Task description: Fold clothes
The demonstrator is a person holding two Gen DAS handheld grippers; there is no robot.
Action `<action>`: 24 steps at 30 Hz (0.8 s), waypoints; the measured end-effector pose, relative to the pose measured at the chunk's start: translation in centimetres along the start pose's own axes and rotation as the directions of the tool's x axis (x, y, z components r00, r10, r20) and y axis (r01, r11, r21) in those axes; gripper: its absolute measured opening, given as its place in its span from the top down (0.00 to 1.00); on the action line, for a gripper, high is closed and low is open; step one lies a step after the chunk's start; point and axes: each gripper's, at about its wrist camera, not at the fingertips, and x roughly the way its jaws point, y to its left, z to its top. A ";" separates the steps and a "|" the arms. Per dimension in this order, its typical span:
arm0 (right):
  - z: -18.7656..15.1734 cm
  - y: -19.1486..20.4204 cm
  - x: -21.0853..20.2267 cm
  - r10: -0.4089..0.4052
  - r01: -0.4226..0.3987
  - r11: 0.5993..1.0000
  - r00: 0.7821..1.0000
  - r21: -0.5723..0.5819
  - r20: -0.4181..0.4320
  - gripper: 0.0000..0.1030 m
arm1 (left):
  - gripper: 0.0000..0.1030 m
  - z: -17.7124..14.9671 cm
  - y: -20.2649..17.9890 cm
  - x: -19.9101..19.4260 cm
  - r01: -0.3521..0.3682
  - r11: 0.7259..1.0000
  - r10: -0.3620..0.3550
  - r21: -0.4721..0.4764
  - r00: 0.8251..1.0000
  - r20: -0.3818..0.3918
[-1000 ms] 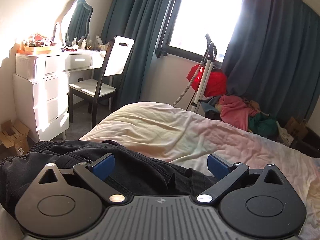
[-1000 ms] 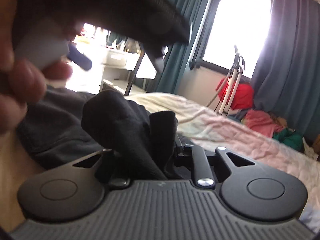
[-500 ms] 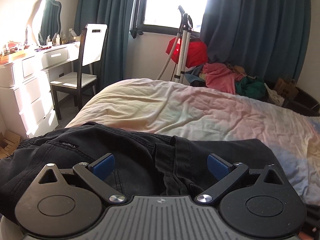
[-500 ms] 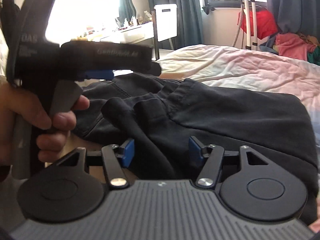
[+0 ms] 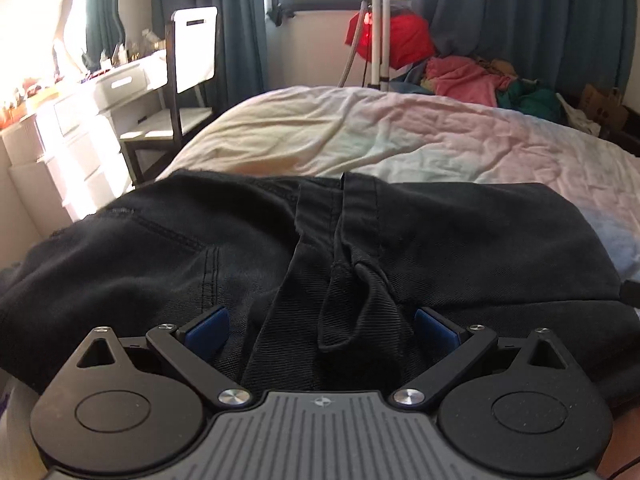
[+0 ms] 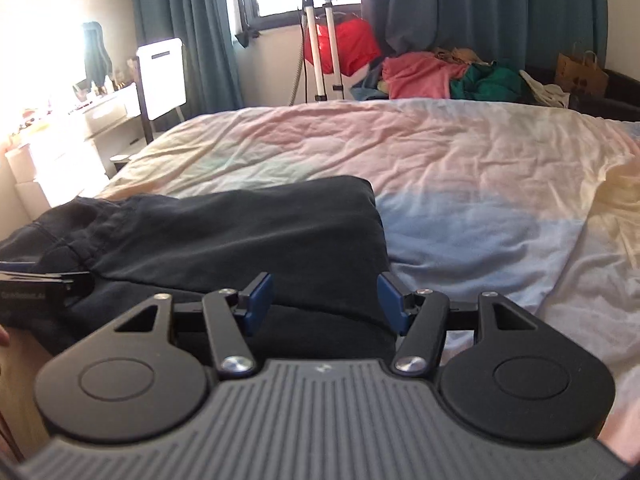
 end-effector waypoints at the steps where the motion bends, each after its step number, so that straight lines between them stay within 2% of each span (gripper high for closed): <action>1: -0.4 0.0 0.5 0.001 -0.001 1.000 1.000 -0.001 -0.021 0.42 | 0.03 -0.1 0.1 0.3 -0.002 1.000 0.001 -0.016 1.000 -0.007; 3: -1.1 0.0 1.5 0.007 -0.006 1.000 0.998 0.001 -0.063 0.42 | 0.02 -0.1 0.2 0.4 -0.009 0.999 0.009 -0.031 1.000 -0.009; 7: -1.6 -0.1 1.3 0.010 -0.008 0.999 0.997 0.032 -0.071 0.41 | 0.04 0.2 -0.2 -0.6 -0.023 0.999 0.024 -0.029 0.999 0.025; 10: -1.5 -0.3 0.3 0.030 -0.027 0.999 0.998 0.047 -0.064 0.42 | 0.04 0.7 0.0 -2.1 -0.028 0.998 0.032 -0.054 0.997 0.068; 14: -1.8 -1.0 -1.3 0.074 -0.071 0.995 0.996 0.064 -0.040 0.42 | 0.04 2.5 0.4 -4.5 -0.025 0.993 0.033 -0.119 0.997 0.070; 17: -2.0 -1.5 -2.4 0.076 -0.076 0.996 0.997 0.048 -0.007 0.42 | 0.04 4.1 0.9 -6.8 -0.039 0.987 0.051 -0.154 0.996 0.075; 21: -1.8 -2.6 -2.8 0.103 -0.103 0.990 0.995 0.100 0.008 0.42 | 0.03 5.6 3.0 -10.6 -0.037 0.969 0.061 -0.242 0.994 0.094; 24: -1.8 -3.1 -2.8 0.102 -0.102 0.986 0.995 0.128 0.008 0.42 | 0.02 6.1 5.3 -12.1 -0.052 0.948 0.081 -0.314 0.994 0.080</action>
